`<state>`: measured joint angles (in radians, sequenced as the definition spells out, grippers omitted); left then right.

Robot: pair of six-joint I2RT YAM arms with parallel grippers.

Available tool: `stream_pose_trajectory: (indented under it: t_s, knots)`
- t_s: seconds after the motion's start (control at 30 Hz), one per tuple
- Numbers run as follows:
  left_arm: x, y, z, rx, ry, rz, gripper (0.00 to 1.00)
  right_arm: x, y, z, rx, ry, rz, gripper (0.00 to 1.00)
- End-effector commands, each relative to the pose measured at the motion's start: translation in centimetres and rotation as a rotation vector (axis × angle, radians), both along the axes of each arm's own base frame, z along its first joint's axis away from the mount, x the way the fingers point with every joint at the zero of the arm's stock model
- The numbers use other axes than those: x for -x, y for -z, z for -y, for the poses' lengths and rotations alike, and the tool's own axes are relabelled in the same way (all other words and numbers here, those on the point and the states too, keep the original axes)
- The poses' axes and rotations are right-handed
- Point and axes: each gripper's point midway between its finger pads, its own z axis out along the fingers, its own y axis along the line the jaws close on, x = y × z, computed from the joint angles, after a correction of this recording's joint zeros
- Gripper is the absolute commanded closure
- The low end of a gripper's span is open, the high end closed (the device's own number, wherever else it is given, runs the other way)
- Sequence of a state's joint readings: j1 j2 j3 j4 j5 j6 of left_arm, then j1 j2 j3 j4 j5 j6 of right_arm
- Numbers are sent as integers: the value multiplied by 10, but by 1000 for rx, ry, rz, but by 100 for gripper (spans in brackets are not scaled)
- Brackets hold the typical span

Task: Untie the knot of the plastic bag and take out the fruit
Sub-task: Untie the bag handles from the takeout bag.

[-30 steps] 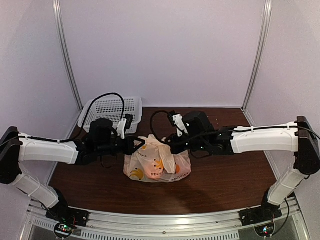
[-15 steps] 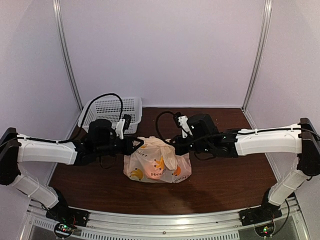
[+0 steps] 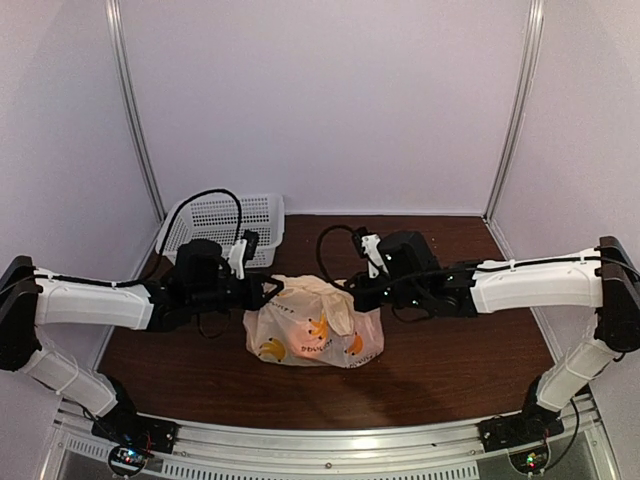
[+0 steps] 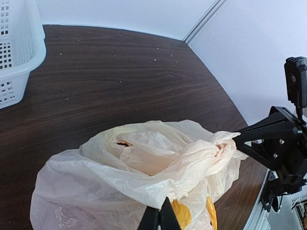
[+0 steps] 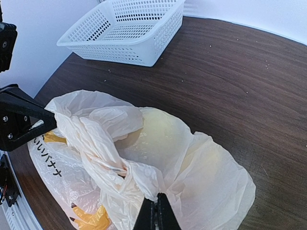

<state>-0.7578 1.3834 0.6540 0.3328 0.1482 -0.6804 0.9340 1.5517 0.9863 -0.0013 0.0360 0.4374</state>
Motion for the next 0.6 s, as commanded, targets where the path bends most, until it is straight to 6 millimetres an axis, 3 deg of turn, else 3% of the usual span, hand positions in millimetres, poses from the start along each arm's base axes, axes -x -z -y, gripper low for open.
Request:
stream_pose_trajectory:
  t_s: [0.0, 0.13, 0.4, 0.57]
  knots:
    - [-15, 25, -31, -55, -137, -62, 100, -11, 11, 35, 62, 116, -1, 100]
    - [-16, 30, -35, -47, -149, -78, 100, -11, 11, 37, 58, 120, -5, 100]
    - [-8, 13, -16, 19, -33, -35, 100, -6, -5, 24, 19, 44, 4, 99]
    - [-4, 5, -8, 31, 29, -4, 100, 1, -35, 18, 1, -25, 44, 66]
